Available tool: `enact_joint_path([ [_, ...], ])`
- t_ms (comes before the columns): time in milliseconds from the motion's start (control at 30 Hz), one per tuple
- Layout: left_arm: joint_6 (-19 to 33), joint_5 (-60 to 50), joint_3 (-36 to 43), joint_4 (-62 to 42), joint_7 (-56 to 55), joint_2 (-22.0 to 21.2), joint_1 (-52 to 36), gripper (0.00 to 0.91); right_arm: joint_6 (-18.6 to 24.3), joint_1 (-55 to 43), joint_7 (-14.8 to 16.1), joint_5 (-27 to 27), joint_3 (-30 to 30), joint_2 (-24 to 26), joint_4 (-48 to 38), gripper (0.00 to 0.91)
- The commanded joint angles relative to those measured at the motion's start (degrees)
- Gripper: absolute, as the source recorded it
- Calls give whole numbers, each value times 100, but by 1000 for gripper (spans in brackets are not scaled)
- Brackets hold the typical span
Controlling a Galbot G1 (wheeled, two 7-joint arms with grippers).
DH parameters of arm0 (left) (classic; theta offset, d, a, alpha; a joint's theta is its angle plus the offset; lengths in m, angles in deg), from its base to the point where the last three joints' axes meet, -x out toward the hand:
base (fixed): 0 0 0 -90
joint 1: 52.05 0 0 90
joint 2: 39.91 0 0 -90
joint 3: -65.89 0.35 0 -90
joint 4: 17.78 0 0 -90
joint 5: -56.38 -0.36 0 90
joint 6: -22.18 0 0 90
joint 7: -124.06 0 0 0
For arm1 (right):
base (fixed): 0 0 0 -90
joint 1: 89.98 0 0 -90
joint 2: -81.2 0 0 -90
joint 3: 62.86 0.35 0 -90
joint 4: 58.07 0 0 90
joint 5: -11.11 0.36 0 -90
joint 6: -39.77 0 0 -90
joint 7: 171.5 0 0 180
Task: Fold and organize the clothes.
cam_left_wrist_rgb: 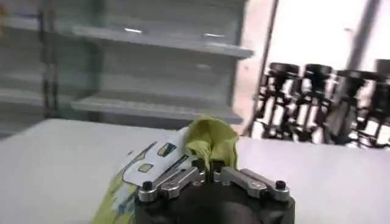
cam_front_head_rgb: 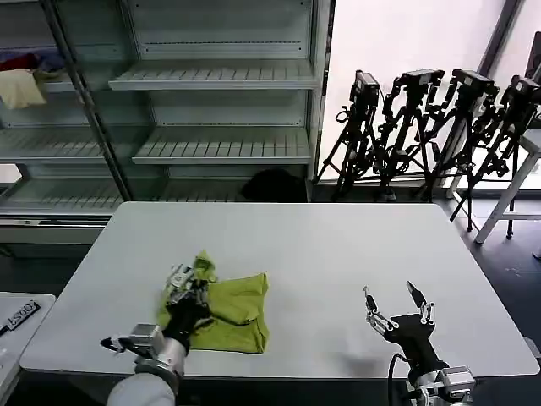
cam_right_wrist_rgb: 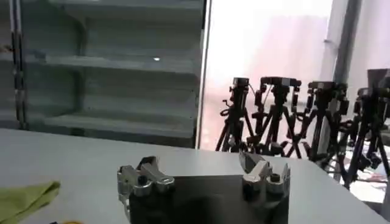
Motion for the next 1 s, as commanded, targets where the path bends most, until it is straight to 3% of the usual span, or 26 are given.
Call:
enact_joint_path([
  [33, 145, -458, 947, -275, 486, -61, -71, 0, 3, -8, 2, -6, -12, -12, -18, 907],
  [167, 104, -481, 943, -253, 495, -80, -78, 10, 2, -19, 28, -42, -35, -5, -39, 907],
  [200, 41, -488, 954, -268, 425, -88, -116, 151, 2, -15, 30, -49, -43, -3, -40, 907],
  [233, -10, -554, 972, -289, 388, -96, -156, 584, 2, -15, 30, -50, -47, -2, -41, 907],
  [267, -73, -619, 994, -314, 320, -110, -231, 907, 2, -12, 29, -51, -53, -1, -41, 907],
  [567, -168, -992, 1027, -162, 344, -32, -470, 907, 4, 29, 27, -77, -38, -1, -23, 907],
  [1000, -456, -1107, 874, 1376, 402, 216, 604, 907, 0, -8, 31, -119, -104, -7, -94, 907],
])
